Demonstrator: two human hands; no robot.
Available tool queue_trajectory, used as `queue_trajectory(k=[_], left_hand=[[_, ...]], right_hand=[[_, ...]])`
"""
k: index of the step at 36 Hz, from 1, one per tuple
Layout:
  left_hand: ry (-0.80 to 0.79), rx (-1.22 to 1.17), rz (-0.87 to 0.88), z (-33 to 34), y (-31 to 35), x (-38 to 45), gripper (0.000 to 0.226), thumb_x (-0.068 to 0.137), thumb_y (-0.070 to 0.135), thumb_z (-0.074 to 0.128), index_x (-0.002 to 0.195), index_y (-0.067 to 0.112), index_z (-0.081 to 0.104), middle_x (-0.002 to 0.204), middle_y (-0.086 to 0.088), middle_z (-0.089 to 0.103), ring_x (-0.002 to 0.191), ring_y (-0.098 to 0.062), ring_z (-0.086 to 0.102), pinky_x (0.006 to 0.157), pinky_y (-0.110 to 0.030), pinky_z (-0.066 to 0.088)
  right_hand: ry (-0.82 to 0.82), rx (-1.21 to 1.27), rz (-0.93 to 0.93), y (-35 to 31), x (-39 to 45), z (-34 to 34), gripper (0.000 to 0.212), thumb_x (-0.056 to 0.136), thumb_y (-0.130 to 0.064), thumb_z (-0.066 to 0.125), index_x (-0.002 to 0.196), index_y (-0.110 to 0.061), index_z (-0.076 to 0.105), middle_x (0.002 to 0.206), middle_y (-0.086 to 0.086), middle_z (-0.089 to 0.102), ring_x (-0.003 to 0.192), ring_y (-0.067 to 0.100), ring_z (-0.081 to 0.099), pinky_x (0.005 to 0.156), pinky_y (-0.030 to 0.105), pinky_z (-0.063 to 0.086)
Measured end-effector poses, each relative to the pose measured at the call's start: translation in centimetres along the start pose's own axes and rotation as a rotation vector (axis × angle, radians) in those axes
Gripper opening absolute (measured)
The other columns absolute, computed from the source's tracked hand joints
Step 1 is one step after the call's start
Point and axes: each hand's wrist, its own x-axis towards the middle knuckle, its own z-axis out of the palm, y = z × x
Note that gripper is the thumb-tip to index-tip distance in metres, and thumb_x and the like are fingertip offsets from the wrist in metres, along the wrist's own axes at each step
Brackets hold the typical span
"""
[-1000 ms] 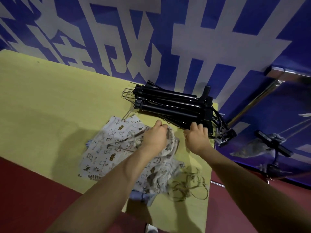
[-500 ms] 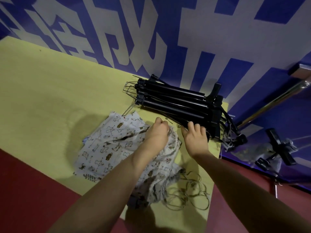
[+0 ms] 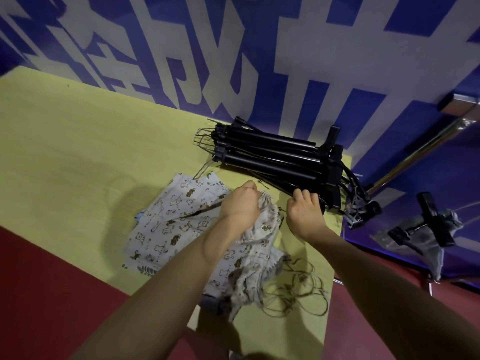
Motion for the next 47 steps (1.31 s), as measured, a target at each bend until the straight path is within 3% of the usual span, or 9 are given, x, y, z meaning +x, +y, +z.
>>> queue_trajectory(k=[2,9,15,23,27,30,36,42,47], left_hand=[[0.002,-0.003,0.042,-0.3,-0.3,-0.4,0.039,0.092,-0.002,0.041,0.125,0.01,0.059,0.128,0.003,0.049,0.102,-0.017,0.057,0.065,-0.024,0.039],[-0.057,-0.032,0.158,-0.5,-1.3,-1.9,0.039,0.094,0.001,0.042,0.131,0.007,0.053,0.132,-0.003,0.044,0.093,-0.018,0.058,0.075,-0.019,0.043],[-0.136,-0.094,0.127,-0.1,-1.9,-3.1,0.041,0.097,0.007,0.044,0.138,0.003,0.044,0.13,-0.003,0.04,0.091,-0.013,0.047,0.085,-0.018,0.036],[-0.106,-0.077,0.119,0.5,-1.8,-3.4,0.04,0.097,0.007,0.041,0.136,0.006,0.048,0.134,-0.003,0.041,0.103,-0.023,0.055,0.092,-0.035,0.047],[-0.099,-0.078,0.121,0.9,-1.7,-3.5,0.04,0.097,0.008,0.041,0.136,0.005,0.047,0.136,-0.002,0.04,0.105,-0.022,0.055,0.093,-0.035,0.047],[-0.093,-0.056,0.117,1.2,-1.6,-3.6,0.04,0.098,0.01,0.04,0.137,0.006,0.046,0.138,0.0,0.039,0.106,-0.022,0.055,0.088,-0.032,0.046],[-0.081,-0.036,0.124,1.8,-1.0,-3.9,0.039,0.098,0.009,0.04,0.136,0.006,0.048,0.138,0.0,0.039,0.104,-0.023,0.055,0.09,-0.032,0.044],[-0.088,-0.032,0.101,2.2,-0.3,-4.1,0.041,0.097,0.005,0.039,0.137,0.009,0.046,0.14,0.001,0.037,0.109,-0.023,0.054,0.087,-0.035,0.049],[-0.108,-0.038,0.099,2.3,-0.1,-4.3,0.044,0.096,0.003,0.039,0.139,0.009,0.043,0.142,0.0,0.035,0.112,-0.023,0.053,0.092,-0.039,0.048]], right_hand=[[-0.038,0.122,0.018,-0.1,-0.5,0.0,0.008,0.082,-0.006,0.057,0.084,0.0,0.062,0.092,0.018,0.053,0.086,0.033,0.048,0.08,0.043,0.037],[-0.064,0.278,0.079,0.1,-2.3,-1.6,0.023,0.094,-0.022,0.048,0.106,-0.006,0.059,0.112,0.013,0.047,0.107,0.033,0.042,0.09,0.042,0.034],[-0.098,0.611,0.232,-0.2,-3.7,-0.9,0.024,0.091,-0.005,0.05,0.115,0.001,0.052,0.118,0.018,0.046,0.101,0.039,0.053,0.084,0.041,0.048],[-0.169,0.618,0.212,-0.1,-4.8,0.2,0.047,0.082,0.011,0.045,0.127,-0.001,0.051,0.131,0.018,0.046,0.115,0.033,0.052,0.088,0.036,0.047],[-0.021,0.697,0.141,0.7,-6.0,0.6,0.044,0.078,0.012,0.046,0.119,-0.001,0.056,0.119,0.011,0.051,0.111,0.027,0.052,0.09,0.031,0.044],[0.154,0.702,0.213,1.4,-7.5,0.9,0.038,0.077,0.012,0.049,0.112,0.001,0.058,0.111,0.013,0.051,0.106,0.029,0.049,0.091,0.037,0.046],[-0.01,0.688,0.229,1.6,-9.6,2.7,0.046,0.08,0.011,0.044,0.121,-0.006,0.056,0.118,0.01,0.047,0.112,0.027,0.041,0.093,0.033,0.041],[-0.018,0.737,0.205,1.6,-9.4,2.6,0.019,0.089,-0.005,0.055,0.107,-0.007,0.061,0.112,0.007,0.049,0.109,0.024,0.045,0.09,0.032,0.043],[-0.115,0.682,0.241,1.5,-8.9,2.2,0.011,0.094,-0.006,0.047,0.096,-0.006,0.057,0.105,0.008,0.046,0.103,0.026,0.044,0.081,0.035,0.045]])
